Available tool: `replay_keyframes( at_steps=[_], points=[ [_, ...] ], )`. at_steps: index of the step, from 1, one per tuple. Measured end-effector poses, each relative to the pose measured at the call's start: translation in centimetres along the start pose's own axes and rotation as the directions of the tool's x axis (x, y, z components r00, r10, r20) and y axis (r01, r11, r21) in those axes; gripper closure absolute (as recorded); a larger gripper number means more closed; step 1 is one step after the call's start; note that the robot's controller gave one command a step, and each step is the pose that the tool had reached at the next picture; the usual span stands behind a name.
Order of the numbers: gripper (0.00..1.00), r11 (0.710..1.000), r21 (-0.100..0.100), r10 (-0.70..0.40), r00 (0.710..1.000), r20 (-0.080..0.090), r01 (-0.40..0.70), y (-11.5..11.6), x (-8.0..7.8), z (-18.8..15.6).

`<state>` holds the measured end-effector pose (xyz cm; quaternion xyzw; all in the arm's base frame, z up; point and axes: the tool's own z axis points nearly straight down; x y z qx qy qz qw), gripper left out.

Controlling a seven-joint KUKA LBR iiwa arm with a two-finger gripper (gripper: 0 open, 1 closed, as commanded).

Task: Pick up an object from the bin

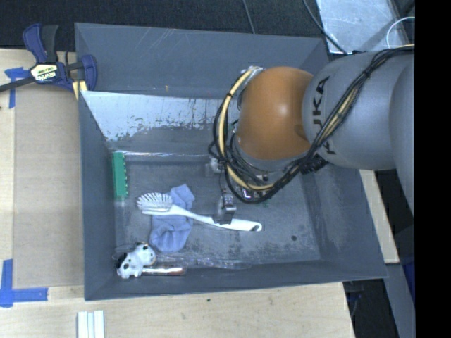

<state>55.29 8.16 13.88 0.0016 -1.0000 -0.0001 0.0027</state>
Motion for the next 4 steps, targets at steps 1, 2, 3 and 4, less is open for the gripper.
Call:
replay_keyframes(
  at_steps=[1, 2, 3, 4],
  points=[
    [0.00, 1.000, -0.001, 0.004, 1.000, 0.008, -0.004, -0.1, -0.2, -0.5],
    [0.00, 0.981, -0.001, 0.196, 0.981, 0.004, -0.196, 4.0, -0.9, 7.0],
    [0.00, 0.995, -0.002, 0.104, 0.994, 0.013, -0.104, 3.1, 0.0, 3.1],
    [0.00, 0.939, -0.004, 0.345, 0.939, 0.007, -0.345, 5.8, -0.4, 3.9]
  ],
)
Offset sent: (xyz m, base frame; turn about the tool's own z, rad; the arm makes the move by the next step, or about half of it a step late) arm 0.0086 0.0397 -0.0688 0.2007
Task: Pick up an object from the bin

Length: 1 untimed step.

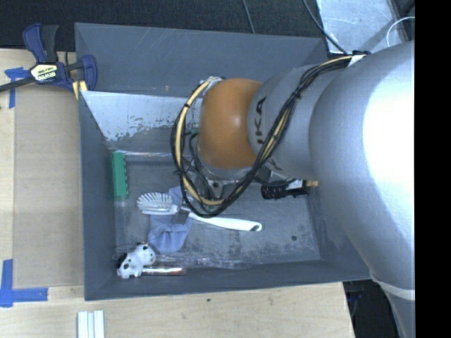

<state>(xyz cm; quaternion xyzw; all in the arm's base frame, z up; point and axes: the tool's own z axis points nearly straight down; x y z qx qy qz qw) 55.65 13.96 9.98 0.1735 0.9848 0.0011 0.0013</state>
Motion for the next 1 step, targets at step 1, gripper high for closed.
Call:
replay_keyframes(
  at_steps=[1],
  points=[
    [0.00, 0.977, -0.005, 0.215, 0.977, 0.007, -0.215, -1.40, 1.27, 2.85]
  ],
)
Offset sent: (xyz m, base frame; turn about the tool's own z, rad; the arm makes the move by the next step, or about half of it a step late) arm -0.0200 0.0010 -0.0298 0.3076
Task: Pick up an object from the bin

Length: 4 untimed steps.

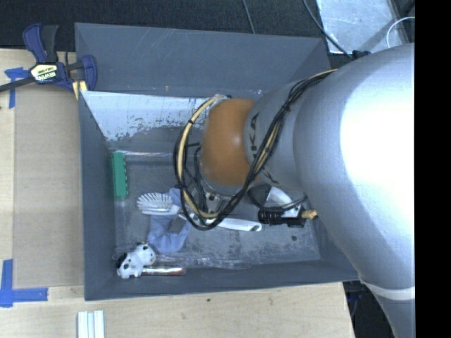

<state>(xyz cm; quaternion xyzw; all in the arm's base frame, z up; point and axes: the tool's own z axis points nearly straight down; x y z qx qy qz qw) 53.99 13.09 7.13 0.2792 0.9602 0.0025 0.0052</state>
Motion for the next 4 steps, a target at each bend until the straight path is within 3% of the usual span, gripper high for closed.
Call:
replay_keyframes(
  at_steps=[1, 3, 4],
  points=[
    [1.00, 0.997, -0.001, 0.082, 0.997, 0.001, -0.082, 0.6, 0.5, -0.1],
    [1.00, 0.996, -0.001, 0.089, 0.996, 0.002, -0.089, 0.6, 0.6, -0.7],
    [1.00, 0.996, 0.002, 0.086, 0.996, 0.000, -0.086, 0.5, 0.6, -3.0]
  ],
)
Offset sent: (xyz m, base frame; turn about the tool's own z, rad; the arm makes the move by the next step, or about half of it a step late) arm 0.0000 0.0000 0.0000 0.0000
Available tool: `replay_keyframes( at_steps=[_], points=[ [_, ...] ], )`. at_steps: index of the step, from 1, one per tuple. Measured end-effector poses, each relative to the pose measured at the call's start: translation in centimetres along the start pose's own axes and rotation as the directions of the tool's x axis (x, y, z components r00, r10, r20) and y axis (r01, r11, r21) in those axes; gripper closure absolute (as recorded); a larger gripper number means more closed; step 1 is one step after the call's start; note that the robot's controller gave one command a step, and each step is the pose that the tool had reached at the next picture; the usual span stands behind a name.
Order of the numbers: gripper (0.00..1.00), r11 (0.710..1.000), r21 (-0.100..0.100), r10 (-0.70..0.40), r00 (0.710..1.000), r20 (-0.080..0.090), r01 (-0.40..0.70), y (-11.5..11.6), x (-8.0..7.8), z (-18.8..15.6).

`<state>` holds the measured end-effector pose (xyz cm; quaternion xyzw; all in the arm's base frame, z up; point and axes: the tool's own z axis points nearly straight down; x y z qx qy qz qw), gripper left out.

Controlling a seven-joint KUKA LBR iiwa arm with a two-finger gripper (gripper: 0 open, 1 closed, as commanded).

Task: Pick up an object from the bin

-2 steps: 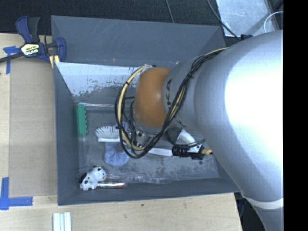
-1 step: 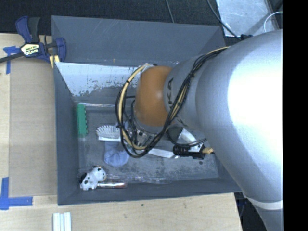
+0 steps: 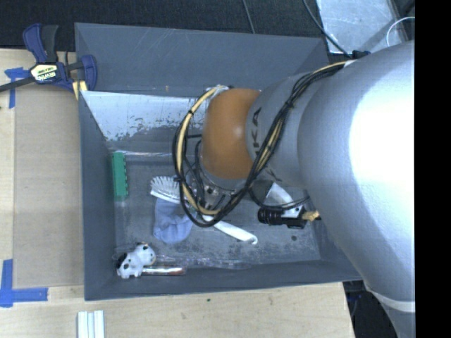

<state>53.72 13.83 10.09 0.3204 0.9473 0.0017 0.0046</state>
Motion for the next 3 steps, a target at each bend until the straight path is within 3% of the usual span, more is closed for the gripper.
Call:
replay_keyframes(
  at_steps=[2, 3],
  points=[
    [1.00, 1.000, -0.004, -0.003, 1.000, 0.004, 0.003, 0.1, -0.2, -2.1],
    [1.00, 1.000, 0.005, -0.004, 1.000, -0.003, 0.004, -0.2, -0.1, -5.0]
  ],
)
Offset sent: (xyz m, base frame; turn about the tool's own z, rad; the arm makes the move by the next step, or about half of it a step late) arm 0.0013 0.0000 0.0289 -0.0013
